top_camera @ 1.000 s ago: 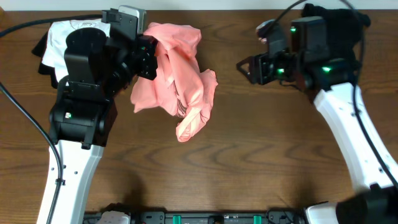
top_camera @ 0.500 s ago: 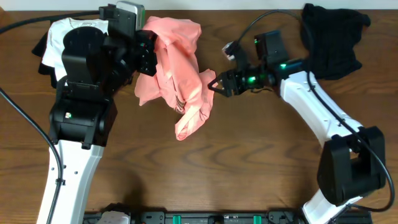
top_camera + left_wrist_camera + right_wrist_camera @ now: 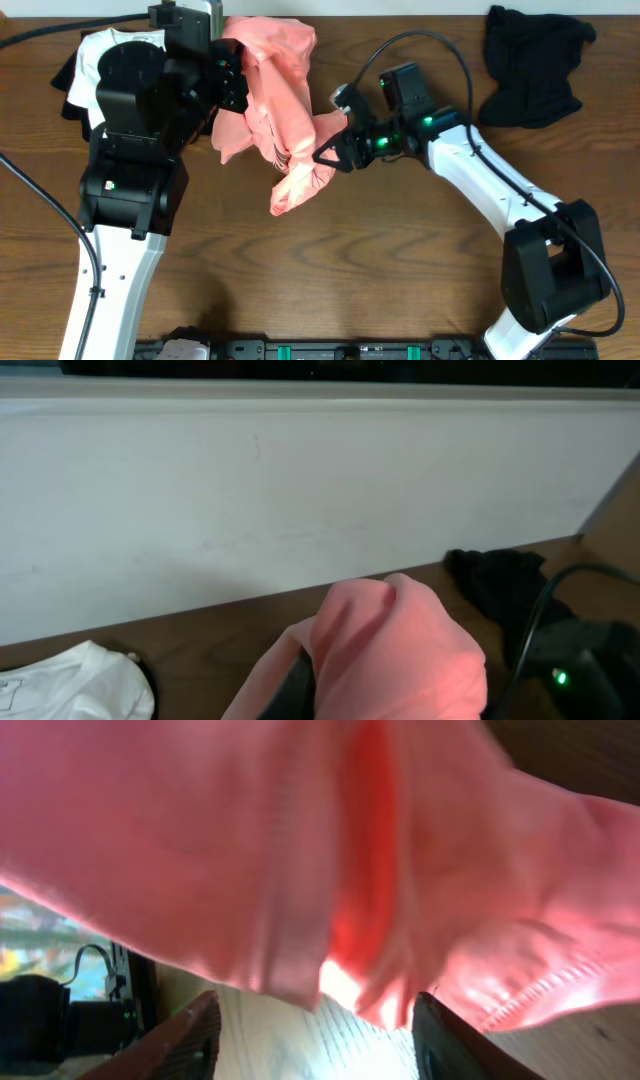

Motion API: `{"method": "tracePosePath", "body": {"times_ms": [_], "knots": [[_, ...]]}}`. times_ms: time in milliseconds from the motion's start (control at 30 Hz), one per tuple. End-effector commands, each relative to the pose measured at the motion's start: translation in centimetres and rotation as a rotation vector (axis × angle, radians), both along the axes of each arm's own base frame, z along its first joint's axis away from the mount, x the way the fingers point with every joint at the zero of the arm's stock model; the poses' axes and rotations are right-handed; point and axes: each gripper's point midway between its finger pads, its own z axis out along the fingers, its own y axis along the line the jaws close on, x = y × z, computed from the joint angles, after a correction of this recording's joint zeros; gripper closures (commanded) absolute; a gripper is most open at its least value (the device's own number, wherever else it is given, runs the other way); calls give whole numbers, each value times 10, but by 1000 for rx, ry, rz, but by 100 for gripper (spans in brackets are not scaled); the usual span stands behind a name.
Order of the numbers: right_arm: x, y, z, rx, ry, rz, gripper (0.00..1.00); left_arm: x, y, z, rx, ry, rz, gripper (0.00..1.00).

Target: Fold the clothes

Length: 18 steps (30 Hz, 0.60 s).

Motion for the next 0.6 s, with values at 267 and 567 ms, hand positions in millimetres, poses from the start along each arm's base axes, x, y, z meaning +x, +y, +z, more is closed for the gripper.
{"method": "tracePosePath", "body": {"times_ms": [267, 567], "knots": [[-9, 37, 1, 17, -77, 31, 62, 0, 3, 11, -33, -21, 18, 94], [29, 5, -12, -101, -138, -130, 99, 0, 3, 11, -32, -19, 19, 94]]}}
